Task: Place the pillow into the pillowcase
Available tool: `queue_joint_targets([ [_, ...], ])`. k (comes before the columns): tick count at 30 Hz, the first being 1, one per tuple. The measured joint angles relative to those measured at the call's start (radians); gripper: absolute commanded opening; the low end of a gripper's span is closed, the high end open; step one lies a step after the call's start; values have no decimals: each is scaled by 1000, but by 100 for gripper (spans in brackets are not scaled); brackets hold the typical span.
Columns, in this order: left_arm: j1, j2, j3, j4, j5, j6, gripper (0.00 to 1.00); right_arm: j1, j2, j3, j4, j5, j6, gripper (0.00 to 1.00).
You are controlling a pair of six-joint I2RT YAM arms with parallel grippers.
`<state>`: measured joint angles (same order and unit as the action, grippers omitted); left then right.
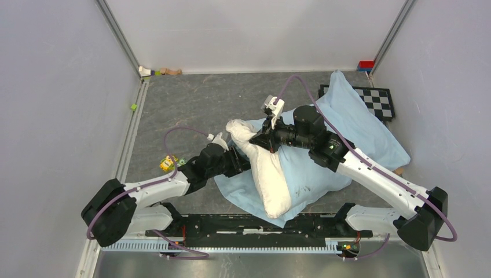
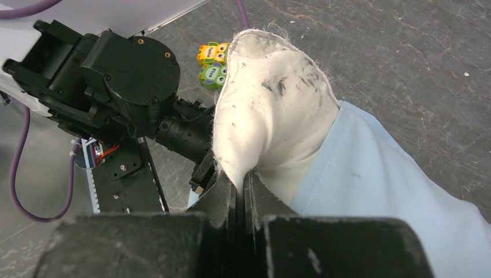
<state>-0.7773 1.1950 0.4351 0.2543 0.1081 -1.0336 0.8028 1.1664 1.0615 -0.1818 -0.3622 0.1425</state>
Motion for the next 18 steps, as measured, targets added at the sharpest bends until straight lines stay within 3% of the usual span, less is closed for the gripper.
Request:
queue_joint_targets([
  [9, -57, -26, 86, -197, -82, 1, 52, 0, 2, 0, 1, 0, -2, 0],
  [14, -83, 23, 133, -226, -151, -3, 44, 0, 12, 0, 8, 0, -2, 0],
  [18, -99, 80, 170, -225, -191, -26, 31, 0, 13, 0, 9, 2, -1, 0],
])
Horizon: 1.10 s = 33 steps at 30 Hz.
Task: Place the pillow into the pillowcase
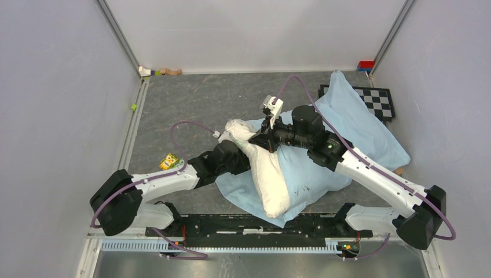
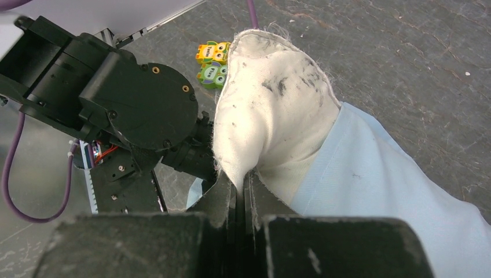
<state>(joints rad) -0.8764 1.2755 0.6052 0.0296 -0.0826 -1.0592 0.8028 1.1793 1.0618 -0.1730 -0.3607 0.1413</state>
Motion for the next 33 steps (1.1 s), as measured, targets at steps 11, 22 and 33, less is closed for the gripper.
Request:
queue_joint_targets([
  [11, -6, 26, -6, 0, -76, -22, 32, 0, 0, 0, -1, 20, 0, 0],
  [22, -6, 28, -14, -19, -100, -25, 36, 0, 0, 0, 0, 22, 0, 0],
  [33, -6, 3, -7, -38, -100, -34, 2, 0, 0, 0, -1, 66, -8, 0],
])
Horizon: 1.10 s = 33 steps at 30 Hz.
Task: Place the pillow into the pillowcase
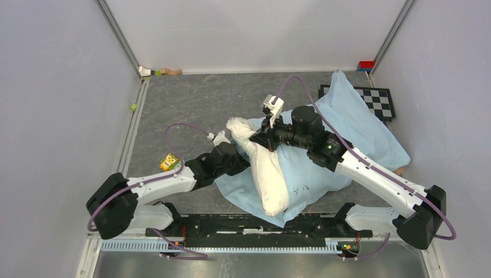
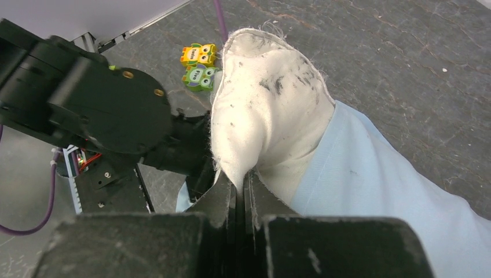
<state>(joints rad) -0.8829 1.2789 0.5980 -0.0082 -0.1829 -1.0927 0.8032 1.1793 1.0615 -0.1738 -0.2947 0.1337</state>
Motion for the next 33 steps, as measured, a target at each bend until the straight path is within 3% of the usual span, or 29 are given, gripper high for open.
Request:
queue_joint_targets([
  [8, 47, -224, -143, -56, -6, 0, 2, 2, 1, -42, 1, 68, -13, 0],
  [16, 130, -248, -289, -54, 29, 0, 3, 9, 20, -140, 23, 63, -19, 0],
  [25, 131, -235, -254, -23, 103, 27, 31, 20, 43, -145, 50, 69, -19, 0],
  [33, 119, -301, -140, -136, 106, 48, 60, 22, 44, -156, 67, 71, -19, 0],
])
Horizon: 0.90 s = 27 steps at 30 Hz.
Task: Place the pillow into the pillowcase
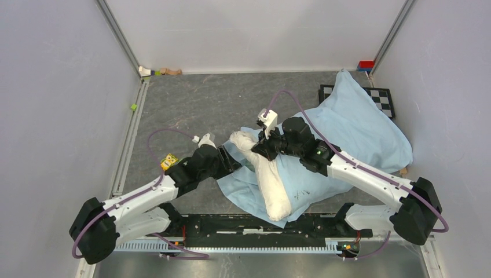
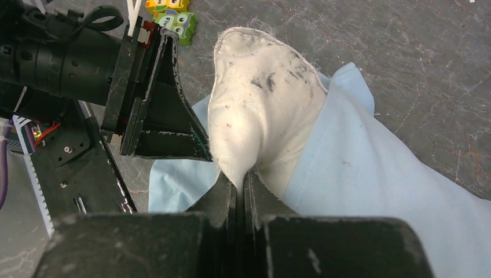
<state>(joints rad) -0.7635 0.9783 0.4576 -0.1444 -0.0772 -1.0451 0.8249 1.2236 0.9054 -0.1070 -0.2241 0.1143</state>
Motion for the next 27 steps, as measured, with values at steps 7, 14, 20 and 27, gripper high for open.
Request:
queue_joint_targets([
  [7, -54, 113, 125, -54, -53, 32, 60, 0, 1, 0, 1, 1, 0, 0],
  [14, -119, 277, 175, -56, -126, 47, 72, 0, 1, 0, 1, 2, 0, 0],
  [20, -147, 367, 214, -48, -231, 52, 68, 0, 1, 0, 1, 12, 0, 0],
  [27, -155, 472, 229, 2, -304, 52, 54, 0, 1, 0, 1, 28, 0, 0],
])
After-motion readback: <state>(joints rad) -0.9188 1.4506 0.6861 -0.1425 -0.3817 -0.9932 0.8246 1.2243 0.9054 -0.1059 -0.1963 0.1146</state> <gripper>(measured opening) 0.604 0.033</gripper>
